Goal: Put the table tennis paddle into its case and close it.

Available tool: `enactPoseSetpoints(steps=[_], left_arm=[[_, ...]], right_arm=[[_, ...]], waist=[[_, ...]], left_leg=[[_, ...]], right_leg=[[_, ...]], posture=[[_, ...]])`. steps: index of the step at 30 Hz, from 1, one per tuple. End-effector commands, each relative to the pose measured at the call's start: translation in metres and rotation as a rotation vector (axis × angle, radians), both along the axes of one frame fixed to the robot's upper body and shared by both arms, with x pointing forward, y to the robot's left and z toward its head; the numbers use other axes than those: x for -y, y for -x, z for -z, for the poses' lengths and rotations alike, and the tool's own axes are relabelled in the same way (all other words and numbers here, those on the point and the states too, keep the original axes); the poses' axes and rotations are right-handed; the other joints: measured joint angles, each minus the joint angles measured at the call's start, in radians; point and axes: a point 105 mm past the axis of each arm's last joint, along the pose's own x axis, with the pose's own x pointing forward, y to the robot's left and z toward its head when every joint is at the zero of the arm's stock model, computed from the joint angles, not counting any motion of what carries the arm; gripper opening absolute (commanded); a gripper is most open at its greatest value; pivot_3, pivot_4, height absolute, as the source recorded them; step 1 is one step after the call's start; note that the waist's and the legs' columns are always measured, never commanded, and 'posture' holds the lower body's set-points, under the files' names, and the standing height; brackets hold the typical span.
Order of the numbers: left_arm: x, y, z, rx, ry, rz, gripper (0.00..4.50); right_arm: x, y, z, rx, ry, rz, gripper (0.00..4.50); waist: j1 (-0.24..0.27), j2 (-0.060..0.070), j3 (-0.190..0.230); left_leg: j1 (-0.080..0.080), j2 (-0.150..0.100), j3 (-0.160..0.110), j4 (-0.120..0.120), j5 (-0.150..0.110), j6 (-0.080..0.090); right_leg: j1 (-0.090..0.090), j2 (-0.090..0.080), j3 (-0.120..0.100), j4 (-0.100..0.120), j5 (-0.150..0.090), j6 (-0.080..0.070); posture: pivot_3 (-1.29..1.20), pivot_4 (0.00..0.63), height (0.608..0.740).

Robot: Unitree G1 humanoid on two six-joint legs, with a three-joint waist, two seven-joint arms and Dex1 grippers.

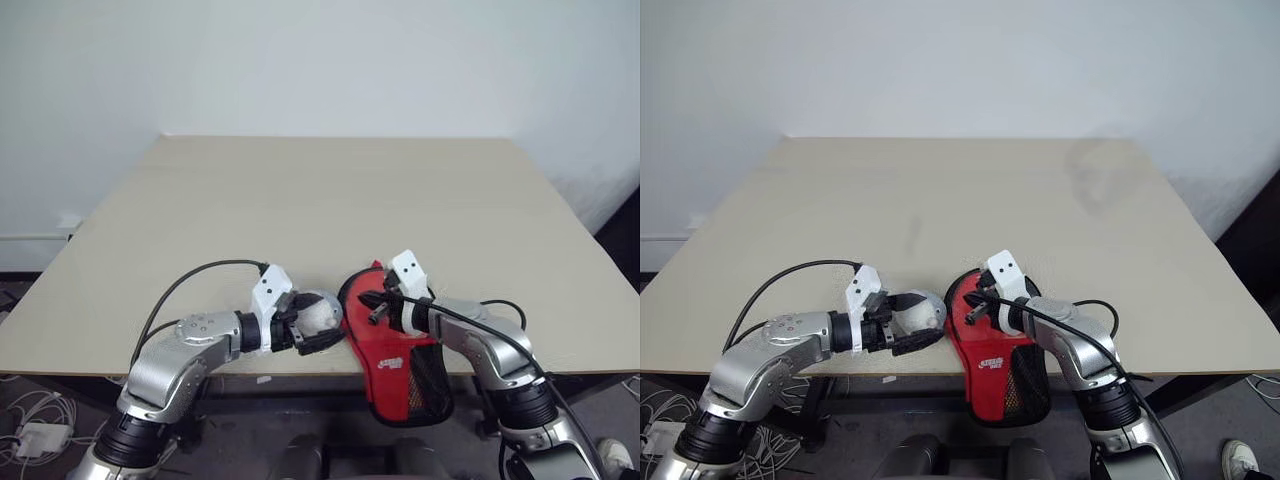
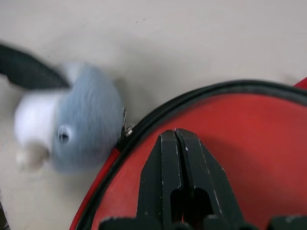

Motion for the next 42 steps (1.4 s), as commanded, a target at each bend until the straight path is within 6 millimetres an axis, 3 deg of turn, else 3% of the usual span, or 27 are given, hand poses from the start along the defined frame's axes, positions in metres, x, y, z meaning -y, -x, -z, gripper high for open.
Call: enactPoseSetpoints(steps=[1, 8, 15, 19, 24, 32, 42], left_arm=[[-0.006, -0.008, -0.009, 0.084, -0.028, -0.019, 4.48], [-0.018, -0.016, 0.005, 0.109, -0.104, -0.04, 4.48], [-0.024, -0.026, -0.011, 0.14, -0.05, -0.059, 4.48], [-0.028, -0.033, -0.031, 0.16, 0.028, -0.08, 4.48], [-0.04, -0.04, -0.021, 0.169, -0.032, -0.116, 4.48], [-0.031, -0.026, 0.004, 0.081, -0.013, -0.06, 4.48], [-0.022, -0.013, -0.011, 0.031, 0.133, -0.02, 4.48]], right_arm=[[-0.002, -0.004, -0.01, 0.051, -0.014, 0.005, 0.0], [0.003, -0.01, -0.002, 0.057, -0.001, 0.043, 0.0], [0.012, -0.01, 0.017, 0.04, 0.015, 0.08, 0.0], [0.013, -0.008, 0.021, 0.039, 0.022, 0.083, 0.0], [0.013, -0.009, 0.022, 0.041, 0.026, 0.083, 0.0], [0.011, -0.009, 0.021, 0.046, 0.028, 0.078, 0.0], [0.008, -0.007, 0.022, 0.043, 0.029, 0.069, 0.0]], waist=[[0.0, 0.0, 0.0], [0.0, 0.0, 0.0], [0.0, 0.0, 0.0], [0.0, 0.0, 0.0], [0.0, 0.0, 0.0], [0.0, -0.001, 0.0], [-0.001, -0.001, -0.001]], left_leg=[[0.0, 0.0, 0.0, 0.0, 0.0, 0.0], [0.0, 0.0, 0.001, 0.0, 0.0, 0.0], [0.0, 0.0, 0.001, 0.0, 0.0, 0.0], [0.0, 0.0, 0.001, 0.0, 0.0, 0.0], [0.001, 0.0, 0.001, 0.0, 0.0, 0.0], [0.0, 0.0, 0.001, 0.0, 0.0, 0.0], [0.001, 0.001, 0.001, 0.0, 0.0, 0.0]], right_leg=[[0.0, 0.0, 0.0, 0.0, 0.0, 0.0], [-0.001, 0.0, 0.001, 0.0, 0.0, -0.001], [-0.001, 0.0, 0.001, 0.0, 0.0, 0.0], [-0.001, 0.0, 0.001, 0.0, 0.0, 0.0], [0.0, 0.0, 0.001, 0.001, 0.0, 0.0], [0.0, 0.001, 0.001, 0.001, 0.001, -0.002], [0.0, 0.001, 0.001, 0.001, 0.001, -0.002]], posture=[[0.0, 0.0, 0.734], [0.0, 0.0, 0.734], [0.0, 0.0, 0.734], [0.0, 0.0, 0.734], [0.0, 0.0, 0.734], [0.0, 0.0, 0.734], [0.0, 0.0, 0.734]])
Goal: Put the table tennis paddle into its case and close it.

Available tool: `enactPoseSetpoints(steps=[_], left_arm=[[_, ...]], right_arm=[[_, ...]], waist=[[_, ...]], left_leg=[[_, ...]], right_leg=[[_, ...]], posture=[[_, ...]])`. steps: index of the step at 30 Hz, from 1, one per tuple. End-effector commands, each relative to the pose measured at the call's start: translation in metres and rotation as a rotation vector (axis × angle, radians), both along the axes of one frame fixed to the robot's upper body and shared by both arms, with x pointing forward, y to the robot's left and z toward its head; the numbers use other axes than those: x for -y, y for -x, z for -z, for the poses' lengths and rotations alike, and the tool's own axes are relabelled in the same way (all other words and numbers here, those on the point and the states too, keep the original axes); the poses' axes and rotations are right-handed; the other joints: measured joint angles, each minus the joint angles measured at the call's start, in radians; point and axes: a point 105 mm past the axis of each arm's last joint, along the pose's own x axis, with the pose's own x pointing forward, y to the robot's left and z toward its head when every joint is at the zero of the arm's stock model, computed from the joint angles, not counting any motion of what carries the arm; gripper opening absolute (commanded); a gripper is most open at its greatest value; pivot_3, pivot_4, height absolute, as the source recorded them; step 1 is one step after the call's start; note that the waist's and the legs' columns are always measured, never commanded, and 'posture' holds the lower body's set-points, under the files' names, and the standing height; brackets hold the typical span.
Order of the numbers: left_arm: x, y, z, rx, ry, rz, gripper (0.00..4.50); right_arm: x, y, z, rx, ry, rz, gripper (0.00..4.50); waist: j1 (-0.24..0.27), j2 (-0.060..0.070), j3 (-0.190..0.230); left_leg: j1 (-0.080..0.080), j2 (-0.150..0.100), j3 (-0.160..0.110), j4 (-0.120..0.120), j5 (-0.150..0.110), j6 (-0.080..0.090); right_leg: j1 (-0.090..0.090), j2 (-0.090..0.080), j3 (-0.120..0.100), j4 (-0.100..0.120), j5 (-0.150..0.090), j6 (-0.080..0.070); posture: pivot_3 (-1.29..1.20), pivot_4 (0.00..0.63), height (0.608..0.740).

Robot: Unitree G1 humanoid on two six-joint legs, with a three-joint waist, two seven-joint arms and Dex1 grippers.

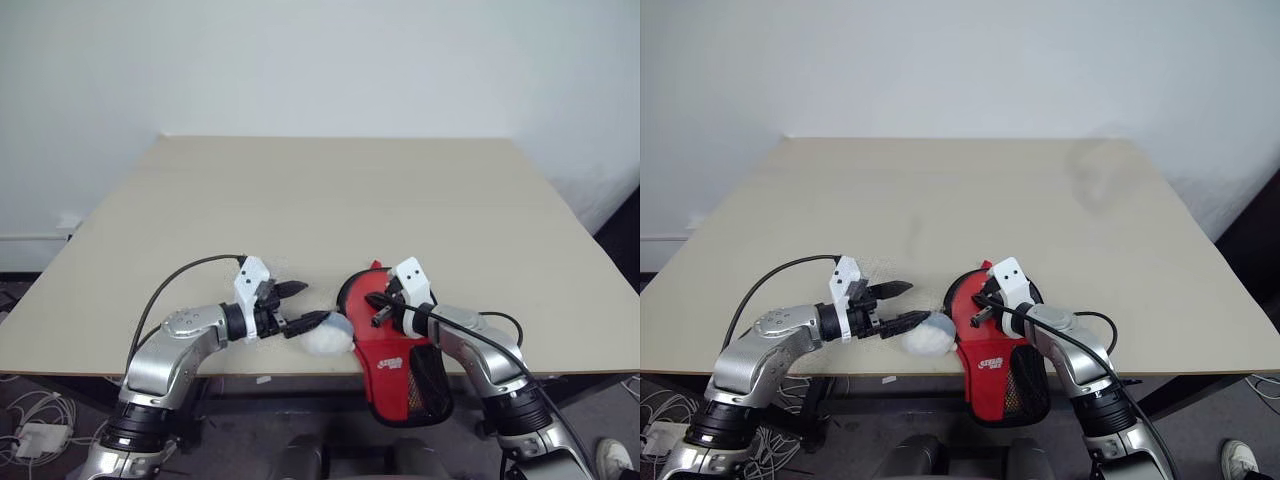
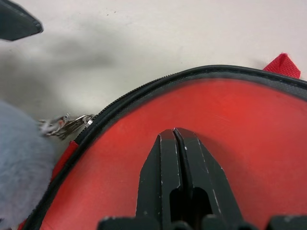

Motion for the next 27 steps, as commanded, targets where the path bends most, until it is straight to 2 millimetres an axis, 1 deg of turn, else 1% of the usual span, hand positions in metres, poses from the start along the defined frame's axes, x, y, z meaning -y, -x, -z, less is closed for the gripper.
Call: enactPoseSetpoints(steps=[1, 4, 7, 13, 21, 27], left_arm=[[0.0, 0.003, -0.018, 0.05, 0.028, 0.022, 4.48], [0.001, 0.009, -0.022, 0.043, 0.05, 0.056, 4.48], [-0.001, 0.017, -0.021, 0.028, 0.039, 0.094, 4.48], [-0.008, 0.025, -0.007, 0.009, -0.033, 0.131, 4.48], [0.003, 0.03, 0.006, 0.023, -0.065, 0.162, 4.48], [0.003, 0.033, 0.021, 0.026, -0.136, 0.177, 4.48]], right_arm=[[-0.002, 0.002, 0.002, -0.007, 0.007, -0.004, 0.0], [-0.003, 0.002, 0.002, -0.008, 0.005, -0.006, 0.0], [-0.004, 0.002, 0.003, -0.009, 0.004, -0.007, 0.0], [-0.006, 0.003, 0.004, -0.013, 0.002, -0.008, 0.0], [-0.008, 0.003, 0.002, -0.013, -0.007, -0.006, 0.0], [-0.009, 0.003, 0.001, -0.01, -0.008, -0.005, 0.0]], waist=[[0.0, 0.0, 0.0], [0.0, 0.0, 0.0], [-0.001, 0.0, 0.0], [-0.002, 0.0, 0.0], [-0.001, 0.0, 0.0], [-0.001, 0.0, 0.0]], left_leg=[[0.0, 0.0, 0.0, 0.0, 0.0, 0.0], [0.0, 0.0, 0.0, 0.0, 0.0, 0.0], [0.0, 0.0, 0.0, 0.0, 0.0, 0.0], [0.0, 0.001, 0.001, 0.0, 0.0, 0.0], [0.0, 0.001, 0.001, 0.0, 0.0, 0.0], [0.0, 0.001, 0.001, 0.0, 0.0, 0.0]], right_leg=[[0.0, 0.0, 0.0, 0.0, 0.0, 0.0], [0.0, 0.0, 0.0, 0.0, 0.0, 0.0], [0.0, 0.0, 0.0, 0.0, 0.0, 0.0], [0.0, 0.0, 0.0, 0.0, 0.0, 0.0], [0.0, 0.0, 0.001, 0.0, 0.0, 0.0], [-0.001, 0.001, 0.001, 0.0, 0.0, 0.0]], posture=[[0.0, 0.0, 0.734], [0.0, 0.0, 0.734], [0.0, 0.0, 0.734], [0.0, 0.0, 0.734], [0.0, 0.0, 0.734], [0.0, 0.0, 0.734]])
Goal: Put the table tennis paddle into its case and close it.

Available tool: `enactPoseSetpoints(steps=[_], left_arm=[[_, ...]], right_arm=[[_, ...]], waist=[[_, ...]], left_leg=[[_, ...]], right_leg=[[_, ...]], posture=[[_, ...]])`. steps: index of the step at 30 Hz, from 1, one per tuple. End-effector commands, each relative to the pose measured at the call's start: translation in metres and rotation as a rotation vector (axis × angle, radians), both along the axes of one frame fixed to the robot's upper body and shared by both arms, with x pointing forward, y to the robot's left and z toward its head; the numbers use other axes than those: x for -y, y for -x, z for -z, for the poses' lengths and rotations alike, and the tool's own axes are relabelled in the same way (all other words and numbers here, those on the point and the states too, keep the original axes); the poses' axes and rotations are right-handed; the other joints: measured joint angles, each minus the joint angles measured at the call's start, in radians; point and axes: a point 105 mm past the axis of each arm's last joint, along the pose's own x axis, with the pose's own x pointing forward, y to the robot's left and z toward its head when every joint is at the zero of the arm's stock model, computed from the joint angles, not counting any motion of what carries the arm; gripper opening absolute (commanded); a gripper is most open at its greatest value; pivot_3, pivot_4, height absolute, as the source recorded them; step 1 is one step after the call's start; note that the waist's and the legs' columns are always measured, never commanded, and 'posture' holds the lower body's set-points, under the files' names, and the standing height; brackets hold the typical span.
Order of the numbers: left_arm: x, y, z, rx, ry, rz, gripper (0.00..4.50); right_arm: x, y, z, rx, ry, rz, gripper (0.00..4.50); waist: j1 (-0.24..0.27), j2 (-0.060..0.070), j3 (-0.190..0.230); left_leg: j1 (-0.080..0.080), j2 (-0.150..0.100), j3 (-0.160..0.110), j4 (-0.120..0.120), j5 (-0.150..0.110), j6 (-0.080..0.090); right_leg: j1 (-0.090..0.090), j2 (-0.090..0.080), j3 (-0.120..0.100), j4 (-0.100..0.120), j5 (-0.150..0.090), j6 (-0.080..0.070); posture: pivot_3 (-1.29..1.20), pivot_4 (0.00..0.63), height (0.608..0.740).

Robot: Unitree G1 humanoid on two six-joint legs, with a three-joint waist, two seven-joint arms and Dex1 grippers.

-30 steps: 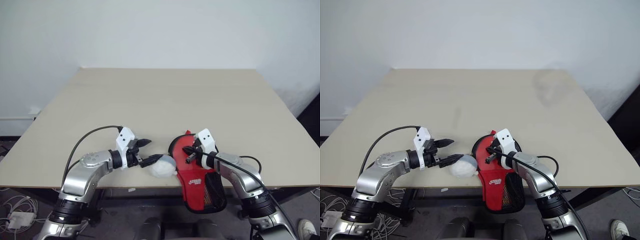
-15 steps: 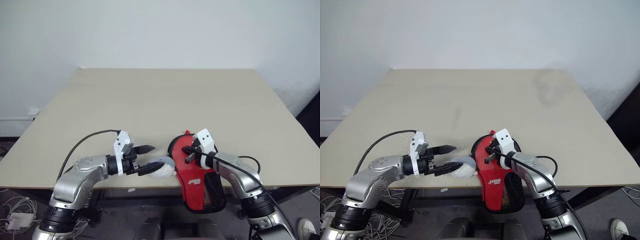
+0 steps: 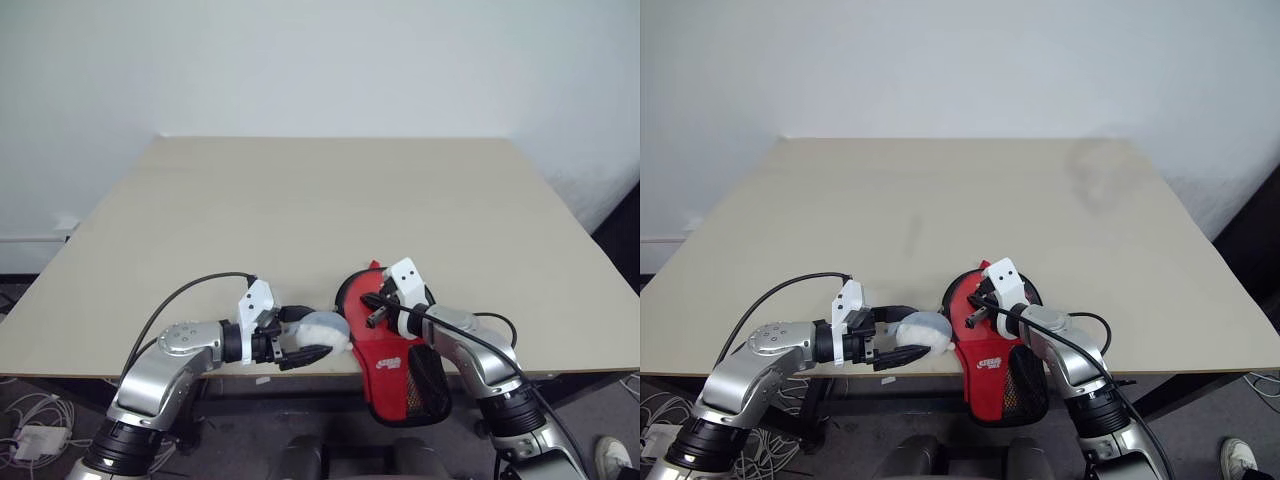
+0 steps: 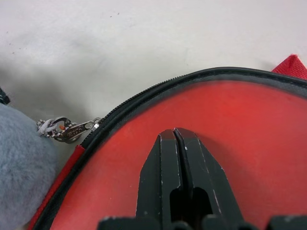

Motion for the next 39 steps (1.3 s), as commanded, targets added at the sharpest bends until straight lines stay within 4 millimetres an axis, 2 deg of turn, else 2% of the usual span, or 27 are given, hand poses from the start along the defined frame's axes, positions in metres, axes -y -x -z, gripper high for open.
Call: enactPoseSetpoints(steps=[1, 13, 16, 21, 25, 28, 34, 39], left_arm=[[0.0, 0.0, 0.004, 0.032, -0.036, 0.01, 4.48], [-0.001, -0.012, 0.013, 0.083, -0.087, -0.013, 4.48], [-0.002, -0.018, 0.011, 0.09, -0.075, -0.036, 3.91], [-0.006, -0.023, 0.008, 0.079, -0.054, -0.06, 2.13], [-0.009, -0.027, 0.007, 0.065, -0.041, -0.08, 0.95], [-0.015, -0.036, 0.004, 0.075, -0.043, -0.117, 0.41], [-0.026, -0.068, -0.003, 0.11, -0.061, -0.217, 0.31], [-0.028, -0.085, -0.004, 0.103, -0.076, -0.262, 0.31]], right_arm=[[-0.001, 0.001, 0.001, -0.008, 0.002, 0.0, 0.0], [-0.002, 0.002, 0.001, -0.009, -0.001, 0.007, 0.0], [-0.002, 0.002, 0.001, -0.009, -0.002, 0.007, 0.0], [-0.004, 0.003, 0.002, -0.011, -0.001, 0.004, 0.0], [-0.005, 0.002, 0.002, -0.011, -0.001, 0.0, 0.0], [-0.006, 0.003, 0.002, -0.012, 0.0, -0.002, 0.0], [-0.007, 0.004, 0.003, -0.011, 0.005, -0.01, 0.0], [-0.008, 0.004, 0.004, -0.011, 0.007, -0.017, 0.0]], waist=[[0.0, 0.0, 0.0], [0.0, 0.0, 0.0], [0.0, 0.0, 0.0], [0.0, 0.0, 0.0], [0.0, 0.0, 0.0], [0.0, 0.0, 0.0], [0.001, 0.0, 0.0], [0.0, -0.001, -0.001]], left_leg=[[0.0, 0.0, 0.0, 0.0, 0.0, 0.0], [0.0, 0.0, 0.0, 0.0, 0.0, 0.0], [0.0, 0.001, 0.0, 0.0, 0.0, 0.0], [0.0, 0.001, 0.0, 0.0, 0.0, 0.0], [0.0, 0.001, 0.0, 0.0, 0.0, 0.0], [0.0, 0.001, 0.0, 0.0, 0.0, 0.0], [0.0, 0.001, 0.0, 0.001, 0.0, 0.0], [0.0, 0.001, 0.0, 0.001, 0.0, 0.0]], right_leg=[[0.0, 0.0, 0.0, 0.0, 0.0, 0.0], [0.0, 0.0, 0.0, 0.0, 0.0, 0.0], [0.0, 0.0, 0.0, 0.0, 0.0, 0.0], [0.0, 0.001, 0.0, 0.0, 0.0, 0.0], [0.0, 0.001, 0.0, 0.0, 0.0, 0.0], [0.0, 0.001, 0.0, 0.0, 0.0, 0.0], [0.0, 0.002, -0.001, 0.0, 0.0, 0.001], [0.0, 0.002, 0.0, 0.001, 0.0, 0.0]], posture=[[0.0, 0.0, 0.734], [0.0, 0.0, 0.734], [0.0, 0.0, 0.734], [0.0, 0.0, 0.734], [0.0, 0.0, 0.734], [0.0, 0.0, 0.734], [0.0, 0.0, 0.734], [0.0, 0.0, 0.734]])
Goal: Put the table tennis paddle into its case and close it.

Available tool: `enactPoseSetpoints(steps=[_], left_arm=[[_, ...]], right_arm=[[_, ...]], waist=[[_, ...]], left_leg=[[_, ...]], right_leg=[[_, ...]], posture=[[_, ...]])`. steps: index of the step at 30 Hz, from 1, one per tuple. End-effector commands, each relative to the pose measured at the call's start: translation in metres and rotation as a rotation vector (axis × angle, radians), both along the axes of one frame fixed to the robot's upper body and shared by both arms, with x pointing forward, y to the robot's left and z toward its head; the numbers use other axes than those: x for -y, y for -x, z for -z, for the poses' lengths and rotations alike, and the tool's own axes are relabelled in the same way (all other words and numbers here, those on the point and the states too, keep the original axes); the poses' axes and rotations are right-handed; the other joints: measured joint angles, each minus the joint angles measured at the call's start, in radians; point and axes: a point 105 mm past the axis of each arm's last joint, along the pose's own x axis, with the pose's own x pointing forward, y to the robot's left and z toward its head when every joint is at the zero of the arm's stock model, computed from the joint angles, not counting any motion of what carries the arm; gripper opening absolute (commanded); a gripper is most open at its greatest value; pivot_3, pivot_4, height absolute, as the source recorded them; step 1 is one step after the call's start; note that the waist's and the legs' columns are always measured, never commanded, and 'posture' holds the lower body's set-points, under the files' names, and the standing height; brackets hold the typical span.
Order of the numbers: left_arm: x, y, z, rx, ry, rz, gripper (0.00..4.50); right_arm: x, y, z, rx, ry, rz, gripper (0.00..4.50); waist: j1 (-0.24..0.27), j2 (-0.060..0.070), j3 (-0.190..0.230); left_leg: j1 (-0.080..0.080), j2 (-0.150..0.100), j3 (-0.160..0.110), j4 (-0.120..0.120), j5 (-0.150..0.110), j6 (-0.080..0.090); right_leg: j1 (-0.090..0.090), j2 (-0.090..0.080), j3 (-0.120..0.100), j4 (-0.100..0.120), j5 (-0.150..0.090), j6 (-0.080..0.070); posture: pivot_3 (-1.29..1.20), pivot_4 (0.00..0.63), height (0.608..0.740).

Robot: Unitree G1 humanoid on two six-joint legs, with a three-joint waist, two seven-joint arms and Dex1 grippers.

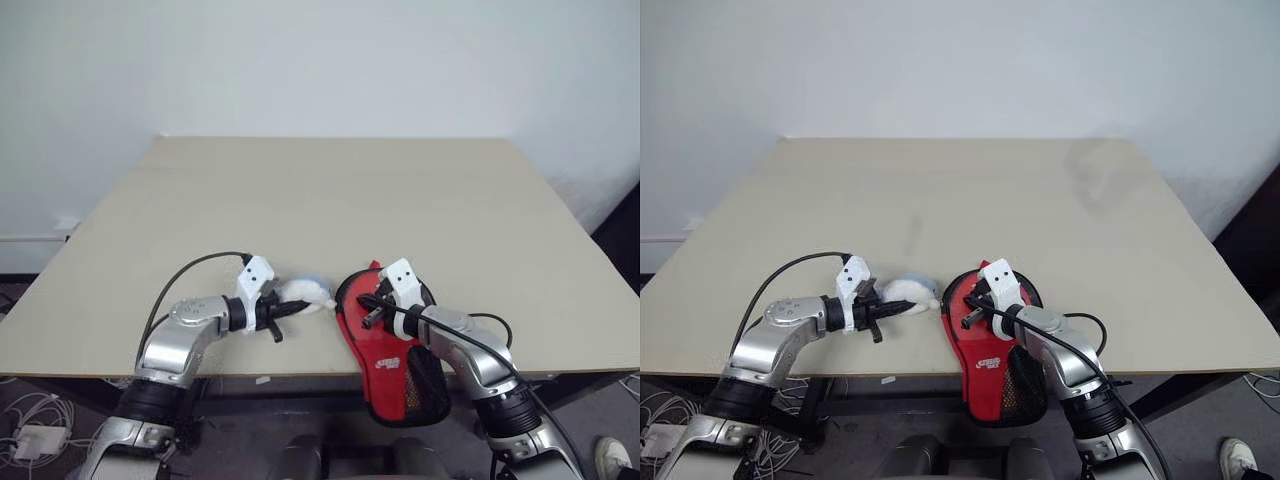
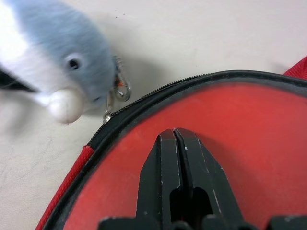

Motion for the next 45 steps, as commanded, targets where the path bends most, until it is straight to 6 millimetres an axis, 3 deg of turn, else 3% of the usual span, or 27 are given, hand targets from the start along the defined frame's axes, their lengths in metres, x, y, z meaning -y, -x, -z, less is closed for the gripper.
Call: enactPoseSetpoints(steps=[1, 22, 32, 39, 45], left_arm=[[-0.006, -0.021, -0.016, 0.063, -0.02, -0.059, 0.31], [0.047, -0.073, -0.03, 0.108, 0.018, -0.067, 0.31], [0.095, -0.093, -0.048, 0.145, 0.052, -0.002, 0.31], [0.132, -0.084, -0.051, 0.161, 0.049, 0.137, 0.31], [0.149, -0.056, -0.029, 0.127, -0.002, 0.316, 0.31]], right_arm=[[0.0, 0.002, 0.004, -0.01, 0.013, -0.006, 0.0], [0.001, 0.006, 0.006, -0.009, 0.023, -0.018, 0.0], [-0.002, 0.007, 0.005, -0.007, 0.019, -0.021, 0.0], [-0.002, 0.007, 0.004, -0.005, 0.019, -0.019, 0.0], [-0.003, 0.007, 0.004, -0.006, 0.019, -0.022, 0.0]], waist=[[0.0, 0.0, 0.0], [0.002, -0.003, -0.002], [0.003, -0.004, -0.002], [0.003, -0.004, -0.002], [0.002, -0.004, -0.002]], left_leg=[[0.0, 0.0, 0.0, 0.0, 0.0, 0.0], [0.0, 0.0, 0.0, 0.002, 0.0, 0.0], [-0.001, -0.001, -0.002, 0.003, 0.0, 0.0], [-0.001, -0.002, -0.005, 0.004, 0.0, 0.0], [-0.001, -0.002, -0.005, 0.004, 0.0, 0.0]], right_leg=[[0.0, 0.0, 0.0, 0.0, 0.0, 0.0], [0.002, 0.001, 0.0, 0.001, 0.0, 0.0], [0.004, 0.001, -0.001, 0.001, 0.0, 0.001], [0.006, 0.001, -0.002, 0.0, 0.0, 0.001], [0.006, 0.001, -0.002, 0.001, 0.0, 0.001]], posture=[[0.0, 0.0, 0.734], [0.0, 0.0, 0.734], [0.0, 0.0, 0.734], [0.0, 0.0, 0.734], [0.0, 0.0, 0.734]])
